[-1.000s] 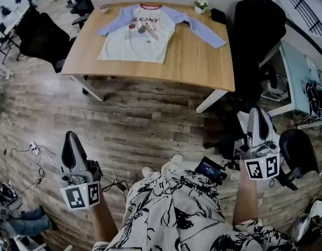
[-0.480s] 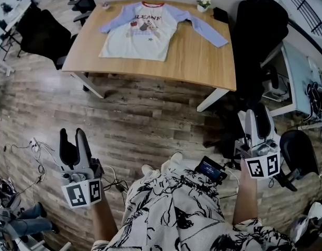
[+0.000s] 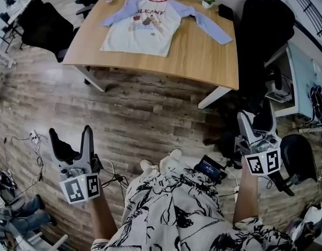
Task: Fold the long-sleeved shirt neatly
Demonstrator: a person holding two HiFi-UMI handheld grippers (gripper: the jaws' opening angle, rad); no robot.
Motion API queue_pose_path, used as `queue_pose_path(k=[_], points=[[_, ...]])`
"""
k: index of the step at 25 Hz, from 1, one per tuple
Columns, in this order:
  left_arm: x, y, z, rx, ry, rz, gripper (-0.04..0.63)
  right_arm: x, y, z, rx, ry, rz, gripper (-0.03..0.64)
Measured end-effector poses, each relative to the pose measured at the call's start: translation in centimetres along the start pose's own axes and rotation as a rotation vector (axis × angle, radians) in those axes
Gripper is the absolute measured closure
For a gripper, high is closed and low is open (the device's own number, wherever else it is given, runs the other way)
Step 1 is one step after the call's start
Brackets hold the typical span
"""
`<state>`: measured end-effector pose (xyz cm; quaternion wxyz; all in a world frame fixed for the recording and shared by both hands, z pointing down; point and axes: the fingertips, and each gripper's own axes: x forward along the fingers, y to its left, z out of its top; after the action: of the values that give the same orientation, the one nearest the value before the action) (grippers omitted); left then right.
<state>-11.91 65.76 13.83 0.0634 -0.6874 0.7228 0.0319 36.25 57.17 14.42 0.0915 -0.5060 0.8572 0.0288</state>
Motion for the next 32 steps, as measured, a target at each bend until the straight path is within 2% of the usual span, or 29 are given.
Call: queue_pose_path(k=[10, 17, 24, 32], points=[[0.3, -1.9, -1.1, 0.029, 0.04, 0.062, 0.087, 2.5, -2.4, -2.0, 0.024, 0.021, 0.072, 0.172], [2.7, -1.3, -2.8, 0.032, 0.054, 0.057, 0.086, 5.1, -2.9, -3.7, 0.028, 0.034, 0.064, 0.172], [9.9, 0.2, -4.0, 0.011, 0.033, -0.01, 0.083, 8.4, -3.9, -3.7, 0.006, 0.023, -0.016, 0.172], [20.6, 5.1, -4.6, 0.013, -0.005, -0.073, 0.083, 17.1, -3.4, -3.7, -0.03, -0.003, -0.082, 0.173]])
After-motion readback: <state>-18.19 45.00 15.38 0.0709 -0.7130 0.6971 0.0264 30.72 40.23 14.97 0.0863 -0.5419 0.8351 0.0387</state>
